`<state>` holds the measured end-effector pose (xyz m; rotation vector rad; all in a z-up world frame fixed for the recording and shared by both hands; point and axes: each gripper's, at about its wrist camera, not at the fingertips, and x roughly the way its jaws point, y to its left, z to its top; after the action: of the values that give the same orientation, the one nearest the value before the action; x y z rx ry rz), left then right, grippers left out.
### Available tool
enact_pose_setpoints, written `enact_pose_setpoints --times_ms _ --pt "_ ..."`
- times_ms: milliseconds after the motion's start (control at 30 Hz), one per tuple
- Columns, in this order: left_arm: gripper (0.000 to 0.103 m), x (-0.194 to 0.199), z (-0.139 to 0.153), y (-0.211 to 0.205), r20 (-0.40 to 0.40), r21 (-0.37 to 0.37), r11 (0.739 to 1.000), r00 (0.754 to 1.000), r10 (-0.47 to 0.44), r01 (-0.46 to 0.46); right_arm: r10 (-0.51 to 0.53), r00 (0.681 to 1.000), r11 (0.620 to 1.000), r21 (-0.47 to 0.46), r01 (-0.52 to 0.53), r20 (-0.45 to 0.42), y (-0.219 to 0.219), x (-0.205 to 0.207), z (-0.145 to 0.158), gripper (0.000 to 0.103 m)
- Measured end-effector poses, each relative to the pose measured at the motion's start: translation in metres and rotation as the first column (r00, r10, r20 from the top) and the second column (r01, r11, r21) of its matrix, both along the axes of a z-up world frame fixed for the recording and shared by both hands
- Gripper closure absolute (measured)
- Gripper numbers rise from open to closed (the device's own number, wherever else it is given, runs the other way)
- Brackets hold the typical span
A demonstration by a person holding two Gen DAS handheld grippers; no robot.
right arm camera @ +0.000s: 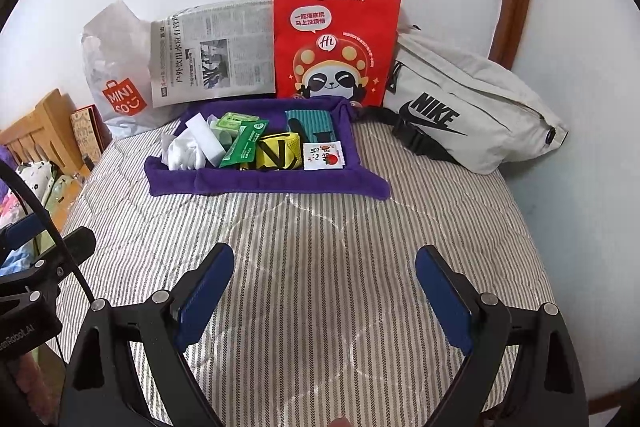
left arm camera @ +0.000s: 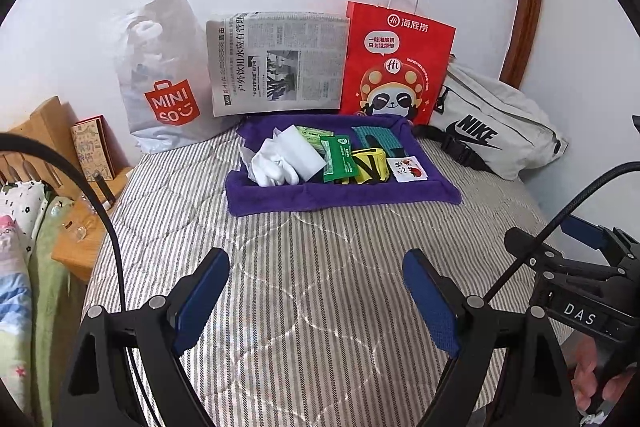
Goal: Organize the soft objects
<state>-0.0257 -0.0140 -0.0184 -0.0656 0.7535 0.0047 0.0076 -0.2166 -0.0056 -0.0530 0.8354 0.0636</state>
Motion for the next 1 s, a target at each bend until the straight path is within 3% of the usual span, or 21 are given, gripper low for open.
enact_pose_setpoints --times_ms 1000 --pt "0.015 -0.0033 -0.0016 -0.0010 -0.007 0.005 1.000 1.000 -0.010 0.010 -0.001 1.000 1.000 0.003 0.001 -0.008 0.0001 0.0002 0.0001 0.012"
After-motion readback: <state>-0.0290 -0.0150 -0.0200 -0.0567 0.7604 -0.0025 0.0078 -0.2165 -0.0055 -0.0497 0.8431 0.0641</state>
